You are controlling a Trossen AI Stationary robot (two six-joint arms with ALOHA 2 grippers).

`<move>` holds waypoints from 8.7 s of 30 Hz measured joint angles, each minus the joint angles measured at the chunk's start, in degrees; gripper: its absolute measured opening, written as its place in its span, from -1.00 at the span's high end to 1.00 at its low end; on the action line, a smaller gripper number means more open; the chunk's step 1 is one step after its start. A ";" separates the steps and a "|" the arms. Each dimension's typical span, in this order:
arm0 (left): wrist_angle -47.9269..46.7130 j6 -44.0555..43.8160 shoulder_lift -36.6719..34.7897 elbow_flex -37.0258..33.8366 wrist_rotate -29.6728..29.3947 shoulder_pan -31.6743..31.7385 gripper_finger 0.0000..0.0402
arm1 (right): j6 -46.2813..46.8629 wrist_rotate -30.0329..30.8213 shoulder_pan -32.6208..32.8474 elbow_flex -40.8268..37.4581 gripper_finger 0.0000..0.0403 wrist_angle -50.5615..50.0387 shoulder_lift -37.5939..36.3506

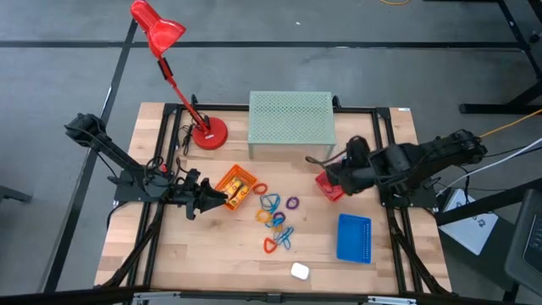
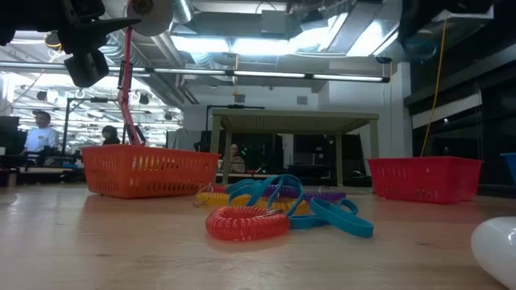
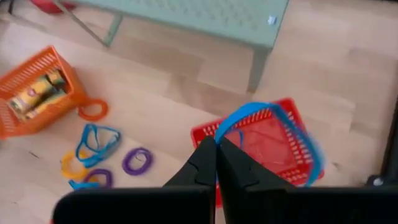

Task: Pick & Place Office Desk Supplies
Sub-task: Put the blue rubber band into the red bin

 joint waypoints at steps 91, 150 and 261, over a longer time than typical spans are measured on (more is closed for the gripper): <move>-1.41 -1.32 0.00 0.02 0.08 0.00 0.26 | -26.86 -27.38 -11.09 -4.58 0.28 51.88 25.98; -1.77 -1.38 0.01 0.02 0.54 0.00 0.26 | -6.24 -32.35 -11.01 -2.93 0.98 57.62 37.41; -65.22 31.73 20.86 37.80 33.73 32.40 0.26 | 2.38 5.74 -10.20 -1.98 -0.14 3.86 -3.00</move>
